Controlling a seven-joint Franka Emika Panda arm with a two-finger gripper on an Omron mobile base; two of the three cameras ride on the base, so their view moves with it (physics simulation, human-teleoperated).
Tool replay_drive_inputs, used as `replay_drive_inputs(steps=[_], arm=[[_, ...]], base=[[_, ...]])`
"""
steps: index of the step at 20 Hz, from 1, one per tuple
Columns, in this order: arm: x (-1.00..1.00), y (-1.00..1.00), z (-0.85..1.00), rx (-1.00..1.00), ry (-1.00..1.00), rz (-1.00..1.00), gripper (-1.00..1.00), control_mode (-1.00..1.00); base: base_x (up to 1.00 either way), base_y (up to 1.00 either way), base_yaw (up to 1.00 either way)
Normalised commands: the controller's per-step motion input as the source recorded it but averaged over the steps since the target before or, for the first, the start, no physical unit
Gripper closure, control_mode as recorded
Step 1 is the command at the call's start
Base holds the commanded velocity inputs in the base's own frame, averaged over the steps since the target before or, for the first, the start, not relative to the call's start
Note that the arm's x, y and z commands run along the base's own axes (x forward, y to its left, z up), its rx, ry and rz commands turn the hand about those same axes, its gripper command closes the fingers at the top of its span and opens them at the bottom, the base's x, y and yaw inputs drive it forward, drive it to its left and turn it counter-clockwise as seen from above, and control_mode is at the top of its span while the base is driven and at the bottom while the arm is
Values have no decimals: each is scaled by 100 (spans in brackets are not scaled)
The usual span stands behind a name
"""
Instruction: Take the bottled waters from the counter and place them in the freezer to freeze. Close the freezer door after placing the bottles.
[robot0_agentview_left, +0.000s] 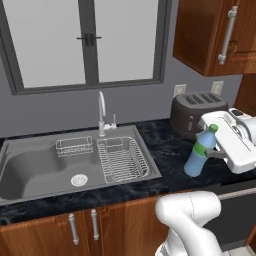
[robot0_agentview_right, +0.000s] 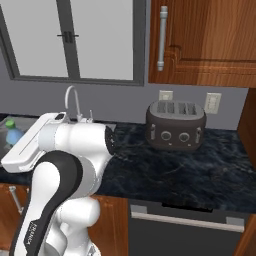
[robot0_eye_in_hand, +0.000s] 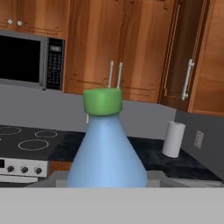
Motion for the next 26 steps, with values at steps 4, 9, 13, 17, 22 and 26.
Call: replay_drive_inputs(steps=[4,9,13,17,22,26], arm=[[0,0,0,0,0,0,100,100],[0,0,0,0,0,0,100,100],[0,0,0,0,0,0,100,100],[0,0,0,0,0,0,100,100],[0,0,0,0,0,0,100,100],[0,0,0,0,0,0,100,100]], base=[[-66,-24,-1],[-73,-30,-3],[-66,-41,-9],[-41,-48,-28],[-21,-51,-37],[-9,-53,-39]])
